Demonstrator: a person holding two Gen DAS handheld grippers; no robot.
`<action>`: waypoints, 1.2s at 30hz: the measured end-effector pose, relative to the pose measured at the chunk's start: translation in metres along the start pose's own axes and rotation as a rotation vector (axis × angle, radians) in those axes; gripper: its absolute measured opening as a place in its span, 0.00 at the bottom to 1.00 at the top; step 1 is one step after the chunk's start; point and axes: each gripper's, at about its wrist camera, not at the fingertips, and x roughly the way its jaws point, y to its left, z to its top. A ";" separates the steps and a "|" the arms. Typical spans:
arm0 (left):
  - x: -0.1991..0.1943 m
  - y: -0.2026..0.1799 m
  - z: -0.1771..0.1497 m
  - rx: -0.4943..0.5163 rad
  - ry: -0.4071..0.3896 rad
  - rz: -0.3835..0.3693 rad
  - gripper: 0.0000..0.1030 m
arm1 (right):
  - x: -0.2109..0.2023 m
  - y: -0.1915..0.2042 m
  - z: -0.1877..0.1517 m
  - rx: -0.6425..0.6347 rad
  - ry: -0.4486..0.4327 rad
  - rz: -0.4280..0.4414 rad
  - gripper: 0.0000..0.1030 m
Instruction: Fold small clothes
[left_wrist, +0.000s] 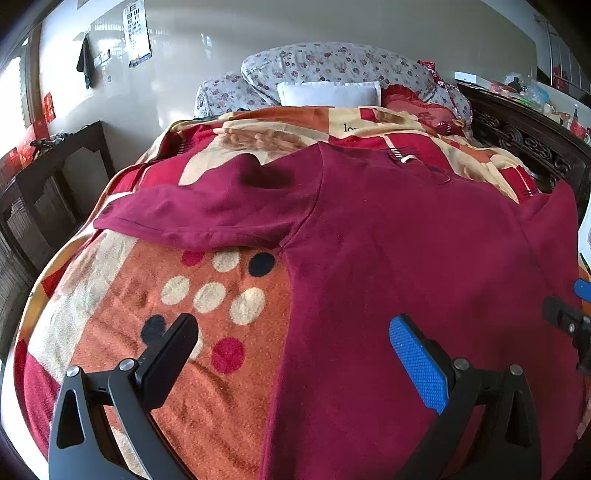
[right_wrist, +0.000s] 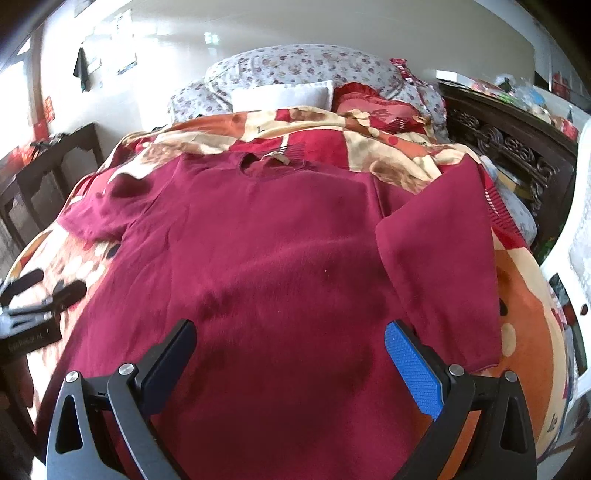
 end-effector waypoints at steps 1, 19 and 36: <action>0.001 0.000 0.001 -0.001 0.001 -0.004 1.00 | 0.001 -0.001 0.002 0.014 -0.002 -0.005 1.00; 0.035 0.007 0.029 -0.042 0.017 -0.028 1.00 | 0.049 0.039 0.040 0.071 0.000 -0.026 1.00; 0.072 0.148 0.061 -0.296 0.059 0.053 1.00 | 0.099 0.096 0.056 -0.012 0.041 0.058 1.00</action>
